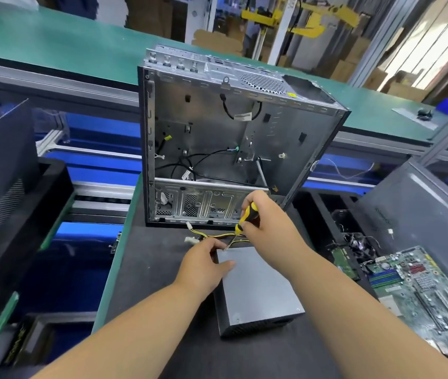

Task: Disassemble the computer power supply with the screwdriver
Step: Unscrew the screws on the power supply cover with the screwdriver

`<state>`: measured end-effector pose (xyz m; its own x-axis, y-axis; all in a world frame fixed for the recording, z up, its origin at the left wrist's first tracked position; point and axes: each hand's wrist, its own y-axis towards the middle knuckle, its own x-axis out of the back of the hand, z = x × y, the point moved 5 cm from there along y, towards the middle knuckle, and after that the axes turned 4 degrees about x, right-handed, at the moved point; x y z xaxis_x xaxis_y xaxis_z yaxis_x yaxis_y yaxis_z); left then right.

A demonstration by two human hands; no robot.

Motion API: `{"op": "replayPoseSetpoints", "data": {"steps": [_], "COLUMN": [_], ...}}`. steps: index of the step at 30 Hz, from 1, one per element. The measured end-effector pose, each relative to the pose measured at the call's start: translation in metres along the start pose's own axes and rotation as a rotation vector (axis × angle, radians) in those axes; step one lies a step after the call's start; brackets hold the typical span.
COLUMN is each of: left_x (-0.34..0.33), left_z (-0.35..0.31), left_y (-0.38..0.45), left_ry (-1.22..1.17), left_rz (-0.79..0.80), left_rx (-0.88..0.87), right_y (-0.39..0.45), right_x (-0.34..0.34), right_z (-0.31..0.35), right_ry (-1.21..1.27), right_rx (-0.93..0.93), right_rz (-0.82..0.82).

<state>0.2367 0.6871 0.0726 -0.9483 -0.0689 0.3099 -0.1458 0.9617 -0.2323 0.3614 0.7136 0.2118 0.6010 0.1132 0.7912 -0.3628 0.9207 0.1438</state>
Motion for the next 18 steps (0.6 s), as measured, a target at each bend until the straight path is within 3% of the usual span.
{"op": "replayPoseSetpoints", "data": {"steps": [7,18], "left_x": [-0.002,-0.017], "left_z": [-0.001,-0.012], "left_y": [-0.001,-0.015], "left_ry": [-0.083,-0.123], "left_rz": [-0.019,-0.214], "left_rx": [0.082,0.235], "right_y": [0.009,0.016], "right_x": [0.002,0.008], "right_z": [-0.007,-0.015], "right_ry": [0.033,0.12], "right_rx": [0.091,0.302], "right_rz": [0.066,0.309]}}
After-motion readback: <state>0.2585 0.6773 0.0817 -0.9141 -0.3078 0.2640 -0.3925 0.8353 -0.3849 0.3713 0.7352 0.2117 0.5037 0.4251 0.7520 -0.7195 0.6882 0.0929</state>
